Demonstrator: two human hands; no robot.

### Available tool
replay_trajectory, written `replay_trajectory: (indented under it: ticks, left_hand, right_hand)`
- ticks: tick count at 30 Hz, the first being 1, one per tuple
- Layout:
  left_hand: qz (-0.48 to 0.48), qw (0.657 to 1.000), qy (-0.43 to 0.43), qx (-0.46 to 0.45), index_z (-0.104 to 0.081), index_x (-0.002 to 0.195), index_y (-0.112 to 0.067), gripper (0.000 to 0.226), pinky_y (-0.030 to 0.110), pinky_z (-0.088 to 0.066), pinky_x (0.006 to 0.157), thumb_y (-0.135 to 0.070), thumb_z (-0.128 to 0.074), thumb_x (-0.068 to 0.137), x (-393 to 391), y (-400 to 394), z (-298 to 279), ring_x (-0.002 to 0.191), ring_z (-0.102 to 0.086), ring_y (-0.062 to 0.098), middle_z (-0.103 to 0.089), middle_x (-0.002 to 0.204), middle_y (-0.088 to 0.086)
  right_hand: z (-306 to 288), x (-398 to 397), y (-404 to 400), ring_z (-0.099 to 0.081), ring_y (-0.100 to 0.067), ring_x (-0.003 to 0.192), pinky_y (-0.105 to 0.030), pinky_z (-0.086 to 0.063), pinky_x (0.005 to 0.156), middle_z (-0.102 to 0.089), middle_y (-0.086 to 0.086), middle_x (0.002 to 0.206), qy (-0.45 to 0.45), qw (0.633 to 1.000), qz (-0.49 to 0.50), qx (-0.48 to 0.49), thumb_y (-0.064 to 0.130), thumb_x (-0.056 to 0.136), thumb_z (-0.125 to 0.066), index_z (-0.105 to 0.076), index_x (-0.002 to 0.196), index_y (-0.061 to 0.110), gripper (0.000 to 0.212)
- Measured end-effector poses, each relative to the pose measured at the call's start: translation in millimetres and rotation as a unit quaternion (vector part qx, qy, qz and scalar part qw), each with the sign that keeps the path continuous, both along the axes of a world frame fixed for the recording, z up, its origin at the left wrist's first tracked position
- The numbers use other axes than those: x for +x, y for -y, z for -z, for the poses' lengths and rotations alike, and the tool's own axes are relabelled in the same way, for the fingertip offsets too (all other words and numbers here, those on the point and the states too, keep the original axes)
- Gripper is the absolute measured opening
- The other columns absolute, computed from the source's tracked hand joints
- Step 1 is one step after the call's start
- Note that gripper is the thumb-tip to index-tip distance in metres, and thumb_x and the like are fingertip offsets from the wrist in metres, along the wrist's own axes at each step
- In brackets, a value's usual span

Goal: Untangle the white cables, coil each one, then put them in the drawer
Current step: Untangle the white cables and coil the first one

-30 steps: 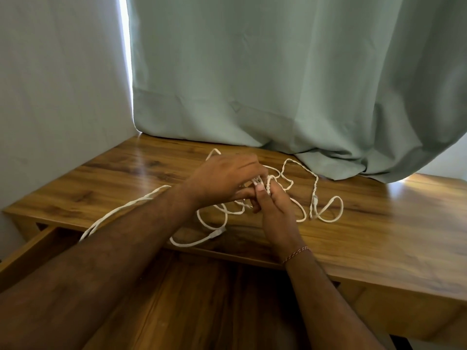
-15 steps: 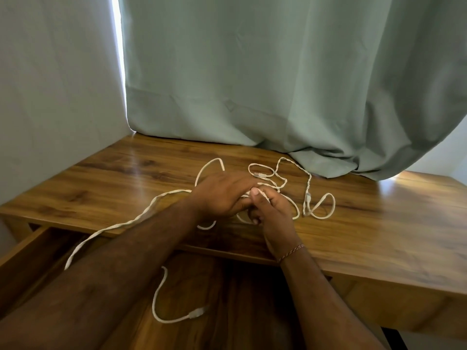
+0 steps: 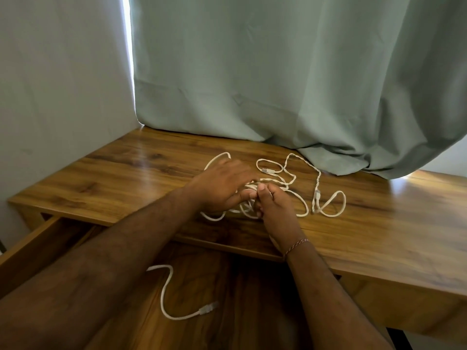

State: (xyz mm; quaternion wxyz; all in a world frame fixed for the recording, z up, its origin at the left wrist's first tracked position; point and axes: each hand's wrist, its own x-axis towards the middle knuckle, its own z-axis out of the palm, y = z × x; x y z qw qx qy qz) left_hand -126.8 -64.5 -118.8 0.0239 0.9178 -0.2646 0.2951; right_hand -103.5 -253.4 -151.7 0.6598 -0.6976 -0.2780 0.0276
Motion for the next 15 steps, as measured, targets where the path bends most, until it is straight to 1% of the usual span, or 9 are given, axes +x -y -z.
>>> replay_trajectory:
  ticks: [2,4,6,8,9,10,11,13,15]
  left_hand:
    - [-0.036,0.999,-0.009,-0.018,-0.051,0.144,-0.023,0.059,0.046,-0.037,0.107,-0.062,-0.044,0.1,-9.0,-8.5,-6.3,0.128,-0.051,0.023,-0.059,0.139,0.004]
    - [-0.078,0.997,-0.008,-0.025,-0.05,0.145,-0.026,0.06,0.044,-0.036,0.107,-0.06,-0.054,0.096,-22.5,-20.2,-15.2,0.132,-0.046,0.02,-0.054,0.143,0.001]
    - [-0.095,0.995,-0.027,-0.027,-0.056,0.136,-0.028,0.05,0.04,-0.043,0.1,-0.056,-0.06,0.095,-37.4,-34.5,-24.4,0.122,-0.051,0.016,-0.057,0.134,-0.004]
    - [-0.117,0.985,-0.118,-0.052,-0.058,0.128,-0.032,0.044,0.034,-0.048,0.083,-0.06,-0.061,0.094,-55.0,-49.8,-35.4,0.101,-0.055,0.004,-0.059,0.117,-0.013]
    - [-0.143,0.971,-0.182,-0.06,-0.057,0.127,-0.034,0.049,0.031,-0.046,0.076,-0.066,-0.062,0.091,-63.6,-57.7,-40.2,0.093,-0.054,0.0,-0.059,0.111,-0.017]
    - [-0.17,0.953,-0.245,-0.06,-0.056,0.129,-0.035,0.06,0.03,-0.046,0.075,-0.075,-0.062,0.084,-71.1,-63.9,-45.4,0.091,-0.055,0.001,-0.059,0.108,-0.018]
    - [-0.199,0.93,-0.304,-0.051,-0.053,0.132,-0.035,0.073,0.032,-0.048,0.077,-0.081,-0.064,0.077,-81.0,-69.6,-50.4,0.094,-0.057,0.003,-0.06,0.109,-0.017]
    - [-0.256,0.878,-0.404,-0.018,-0.043,0.145,-0.036,0.093,0.035,-0.049,0.088,-0.078,-0.075,0.068,-100.2,-78.7,-56.0,0.107,-0.058,0.01,-0.061,0.124,-0.012]
    - [-0.288,0.83,-0.477,0.011,-0.028,0.156,-0.038,0.111,0.036,-0.044,0.101,-0.064,-0.087,0.065,-114.5,-83.6,-57.5,0.129,-0.05,0.017,-0.05,0.149,-0.007]
  right_hand:
    - [2.3,3.3,-1.1,-0.046,-0.011,0.059,-0.035,-0.04,0.058,-0.053,0.004,0.064,0.009,1.0,0.018,-0.014,0.03,0.11,-0.045,-0.061,0.088,0.004,0.038]
    - [4.5,4.3,-6.5,-0.049,-0.009,0.06,-0.034,-0.042,0.061,-0.056,0.011,0.065,0.05,0.996,0.036,-0.058,0.036,0.109,-0.045,-0.064,0.085,0.012,0.038]
    - [4.8,2.3,-14.3,-0.055,-0.007,0.065,-0.032,-0.043,0.067,-0.06,0.012,0.071,0.121,0.983,0.064,-0.126,0.038,0.108,-0.045,-0.064,0.086,0.019,0.035]
    - [4.5,-2.1,-21.9,-0.06,-0.014,0.076,-0.035,-0.044,0.071,-0.064,0.006,0.08,0.183,0.963,0.089,-0.177,0.037,0.109,-0.044,-0.063,0.091,0.016,0.033]
    - [4.9,-4.8,-24.7,-0.062,-0.02,0.08,-0.037,-0.045,0.073,-0.064,0.002,0.083,0.205,0.953,0.1,-0.198,0.038,0.109,-0.043,-0.061,0.092,0.016,0.033]
    - [5.4,-6.6,-25.9,-0.062,-0.025,0.081,-0.04,-0.047,0.073,-0.064,-0.002,0.084,0.227,0.942,0.11,-0.22,0.04,0.108,-0.042,-0.058,0.092,0.017,0.032]
    - [6.5,-8.8,-27.8,-0.063,-0.029,0.081,-0.042,-0.048,0.073,-0.065,-0.005,0.085,0.246,0.932,0.118,-0.24,0.041,0.108,-0.041,-0.056,0.092,0.019,0.031]
    - [7.4,-13.2,-30.7,-0.064,-0.032,0.083,-0.047,-0.051,0.075,-0.067,-0.009,0.088,0.268,0.919,0.124,-0.262,0.042,0.108,-0.04,-0.056,0.096,0.019,0.031]
    - [6.9,-12.5,-31.8,-0.065,-0.033,0.085,-0.045,-0.051,0.076,-0.069,-0.01,0.09,0.264,0.918,0.129,-0.265,0.042,0.108,-0.039,-0.06,0.101,0.016,0.034]
